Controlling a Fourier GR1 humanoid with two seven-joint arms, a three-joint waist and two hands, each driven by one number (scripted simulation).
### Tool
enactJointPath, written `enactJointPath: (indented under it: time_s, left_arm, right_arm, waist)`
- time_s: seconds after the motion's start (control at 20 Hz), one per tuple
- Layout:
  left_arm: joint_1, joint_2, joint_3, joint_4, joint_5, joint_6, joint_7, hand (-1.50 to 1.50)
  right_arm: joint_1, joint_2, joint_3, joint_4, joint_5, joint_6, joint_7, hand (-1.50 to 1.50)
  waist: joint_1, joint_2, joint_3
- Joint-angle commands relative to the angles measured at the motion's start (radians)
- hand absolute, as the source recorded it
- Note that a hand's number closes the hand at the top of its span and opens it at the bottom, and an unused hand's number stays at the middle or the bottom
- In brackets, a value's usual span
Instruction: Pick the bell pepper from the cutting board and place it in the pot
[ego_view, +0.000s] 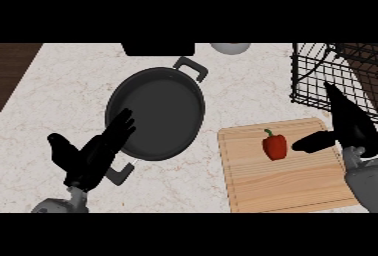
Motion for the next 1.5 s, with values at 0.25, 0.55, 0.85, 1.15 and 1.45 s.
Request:
enactJointPath:
  time_s: [0.25, 0.55, 0.85, 1.15, 1.45]
  left_arm:
    - [0.049, 0.007, 0.012, -0.081, 0.012, -0.008, 0.041, 0.00]
    - [0.019, -0.037, -0.010, -0.026, -0.034, -0.010, 0.018, 0.00]
    - [0.030, -0.025, 0.015, -0.076, -0.040, -0.016, 0.051, 0.00]
    - [0.022, -0.029, 0.028, -0.064, -0.054, -0.023, 0.065, 0.00]
    - [0.061, -0.018, 0.059, -0.077, -0.022, -0.067, 0.037, 0.00]
  right_arm:
    - [-0.101, 0.020, -0.056, -0.272, -0.150, 0.279, 0.492, -1.50]
    - [-0.175, 0.160, -0.035, -0.145, -0.093, 0.221, 0.504, -1.50]
    - [-0.098, 0.236, -0.034, -0.107, -0.019, 0.189, 0.421, -1.50]
    - [-0.137, 0.300, 0.007, 0.025, 0.097, 0.199, 0.409, -1.50]
    - [-0.081, 0.267, -0.010, 0.024, 0.140, 0.267, 0.420, -1.50]
  waist:
    - [0.000, -0.002, 0.001]
    - [0.009, 0.006, 0.002]
    - [0.007, 0.005, 0.002]
    - [0.007, 0.006, 0.002]
    - [0.006, 0.004, 0.002]
